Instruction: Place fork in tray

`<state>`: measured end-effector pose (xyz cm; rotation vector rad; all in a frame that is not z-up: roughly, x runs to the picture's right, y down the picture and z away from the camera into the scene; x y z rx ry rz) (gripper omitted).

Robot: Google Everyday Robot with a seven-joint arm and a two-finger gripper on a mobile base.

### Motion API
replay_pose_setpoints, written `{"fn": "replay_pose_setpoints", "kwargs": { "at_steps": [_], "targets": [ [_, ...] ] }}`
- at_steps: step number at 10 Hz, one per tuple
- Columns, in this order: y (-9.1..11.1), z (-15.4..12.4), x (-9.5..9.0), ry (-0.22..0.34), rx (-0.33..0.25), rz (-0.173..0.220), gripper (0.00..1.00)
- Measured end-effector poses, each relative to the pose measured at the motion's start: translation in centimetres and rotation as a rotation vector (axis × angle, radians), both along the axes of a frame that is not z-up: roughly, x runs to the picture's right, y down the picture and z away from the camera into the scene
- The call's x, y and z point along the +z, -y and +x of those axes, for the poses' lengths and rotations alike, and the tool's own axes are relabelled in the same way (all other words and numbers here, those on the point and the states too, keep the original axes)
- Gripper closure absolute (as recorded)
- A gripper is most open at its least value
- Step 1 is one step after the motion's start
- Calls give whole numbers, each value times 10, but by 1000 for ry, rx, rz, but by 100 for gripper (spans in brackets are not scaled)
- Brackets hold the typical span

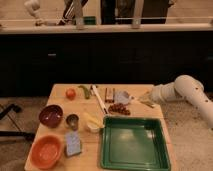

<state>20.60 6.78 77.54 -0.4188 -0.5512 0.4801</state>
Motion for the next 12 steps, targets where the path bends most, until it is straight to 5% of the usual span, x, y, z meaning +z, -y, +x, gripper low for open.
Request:
{"fn": "replay_pose_setpoints", "kwargs": {
  "at_steps": [6,12],
  "targets": [
    [-72,-41,-55,134,-221,-45,100],
    [-134,-84,-68,237,-413,-138,100]
  ]
}}
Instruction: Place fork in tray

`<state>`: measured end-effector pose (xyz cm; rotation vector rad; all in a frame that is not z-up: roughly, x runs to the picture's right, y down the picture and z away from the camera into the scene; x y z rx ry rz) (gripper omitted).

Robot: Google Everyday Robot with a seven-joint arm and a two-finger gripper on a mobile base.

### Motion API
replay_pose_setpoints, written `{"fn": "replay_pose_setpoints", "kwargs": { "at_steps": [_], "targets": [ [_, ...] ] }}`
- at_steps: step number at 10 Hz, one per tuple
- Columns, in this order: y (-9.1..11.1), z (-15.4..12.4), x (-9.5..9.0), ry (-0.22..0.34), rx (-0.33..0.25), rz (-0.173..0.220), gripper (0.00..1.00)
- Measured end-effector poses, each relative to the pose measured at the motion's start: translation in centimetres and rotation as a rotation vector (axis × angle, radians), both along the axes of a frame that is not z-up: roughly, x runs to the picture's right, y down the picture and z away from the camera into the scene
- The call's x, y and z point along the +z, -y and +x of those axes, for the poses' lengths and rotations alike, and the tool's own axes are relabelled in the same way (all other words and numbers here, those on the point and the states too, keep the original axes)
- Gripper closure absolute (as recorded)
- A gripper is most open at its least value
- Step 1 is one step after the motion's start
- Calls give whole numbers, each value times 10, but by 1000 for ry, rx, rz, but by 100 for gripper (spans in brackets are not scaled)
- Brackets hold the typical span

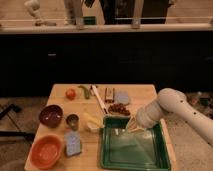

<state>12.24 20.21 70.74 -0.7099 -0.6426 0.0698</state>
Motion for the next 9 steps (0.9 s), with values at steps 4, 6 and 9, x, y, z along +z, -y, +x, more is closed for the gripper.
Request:
{"fn": "replay_pose_setpoints", "kwargs": {
  "at_steps": [4,6,9],
  "targets": [
    [-38,-4,14,-9,-25,-38,100],
    [-51,-2,23,-23,-34,-66,100],
    [-54,9,35,-49,-20,-87,100]
  ]
}}
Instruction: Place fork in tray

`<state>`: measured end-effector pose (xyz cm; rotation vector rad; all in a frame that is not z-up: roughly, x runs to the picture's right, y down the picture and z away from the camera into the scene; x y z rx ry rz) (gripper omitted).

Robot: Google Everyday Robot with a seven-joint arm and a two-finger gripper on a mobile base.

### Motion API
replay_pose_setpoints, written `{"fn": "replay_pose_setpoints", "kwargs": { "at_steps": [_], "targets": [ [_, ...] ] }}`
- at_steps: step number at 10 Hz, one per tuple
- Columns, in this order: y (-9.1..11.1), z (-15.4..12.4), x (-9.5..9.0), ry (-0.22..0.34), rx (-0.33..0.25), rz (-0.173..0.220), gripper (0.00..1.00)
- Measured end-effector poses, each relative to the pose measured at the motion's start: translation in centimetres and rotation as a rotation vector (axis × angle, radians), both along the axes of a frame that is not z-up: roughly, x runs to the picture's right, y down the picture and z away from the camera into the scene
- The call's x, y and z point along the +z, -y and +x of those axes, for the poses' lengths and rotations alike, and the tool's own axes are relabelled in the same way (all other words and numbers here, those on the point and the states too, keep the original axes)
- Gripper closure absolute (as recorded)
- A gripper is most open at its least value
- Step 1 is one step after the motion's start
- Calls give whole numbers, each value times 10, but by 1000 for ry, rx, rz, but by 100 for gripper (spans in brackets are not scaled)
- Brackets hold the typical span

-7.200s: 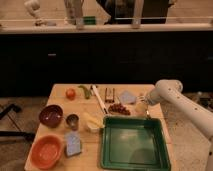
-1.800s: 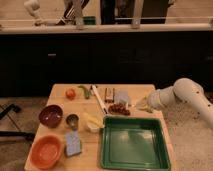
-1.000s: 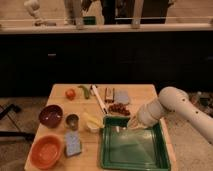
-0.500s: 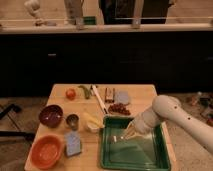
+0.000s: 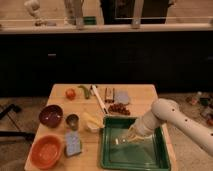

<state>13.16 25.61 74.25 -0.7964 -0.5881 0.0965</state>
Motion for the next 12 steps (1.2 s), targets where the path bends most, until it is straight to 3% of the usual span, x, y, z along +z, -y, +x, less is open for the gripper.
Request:
{"fn": "replay_pose_setpoints", "kwargs": {
  "at_steps": [3,7,12],
  "targets": [
    [-9,9,20,-31,14,-32,100],
    [-12,19,25,-57,31,-41,96],
    [-12,18,25,-56,30,-41,47]
  ]
}}
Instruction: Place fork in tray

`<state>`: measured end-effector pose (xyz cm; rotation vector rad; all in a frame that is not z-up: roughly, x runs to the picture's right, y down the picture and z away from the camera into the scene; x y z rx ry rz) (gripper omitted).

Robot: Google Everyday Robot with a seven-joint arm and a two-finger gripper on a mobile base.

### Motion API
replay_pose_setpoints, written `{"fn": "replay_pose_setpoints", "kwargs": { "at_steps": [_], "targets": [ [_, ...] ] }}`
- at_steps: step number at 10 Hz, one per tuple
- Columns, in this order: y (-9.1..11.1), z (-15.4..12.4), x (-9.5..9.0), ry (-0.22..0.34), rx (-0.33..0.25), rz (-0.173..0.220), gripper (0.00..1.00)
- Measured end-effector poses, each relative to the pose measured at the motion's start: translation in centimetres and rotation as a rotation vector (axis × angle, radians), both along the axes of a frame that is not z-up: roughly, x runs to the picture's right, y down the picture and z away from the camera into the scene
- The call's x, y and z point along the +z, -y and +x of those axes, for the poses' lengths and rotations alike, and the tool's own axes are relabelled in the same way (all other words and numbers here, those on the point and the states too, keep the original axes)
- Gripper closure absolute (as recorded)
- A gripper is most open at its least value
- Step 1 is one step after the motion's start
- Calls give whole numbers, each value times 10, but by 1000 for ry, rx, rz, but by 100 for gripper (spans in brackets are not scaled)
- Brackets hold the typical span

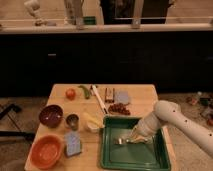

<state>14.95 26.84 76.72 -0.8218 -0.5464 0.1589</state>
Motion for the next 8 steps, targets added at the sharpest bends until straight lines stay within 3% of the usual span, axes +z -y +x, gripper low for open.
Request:
{"fn": "replay_pose_setpoints", "kwargs": {
  "at_steps": [3,8],
  "targets": [
    [0,0,0,1,0,0,21],
    [0,0,0,1,1,0,20]
  ]
}}
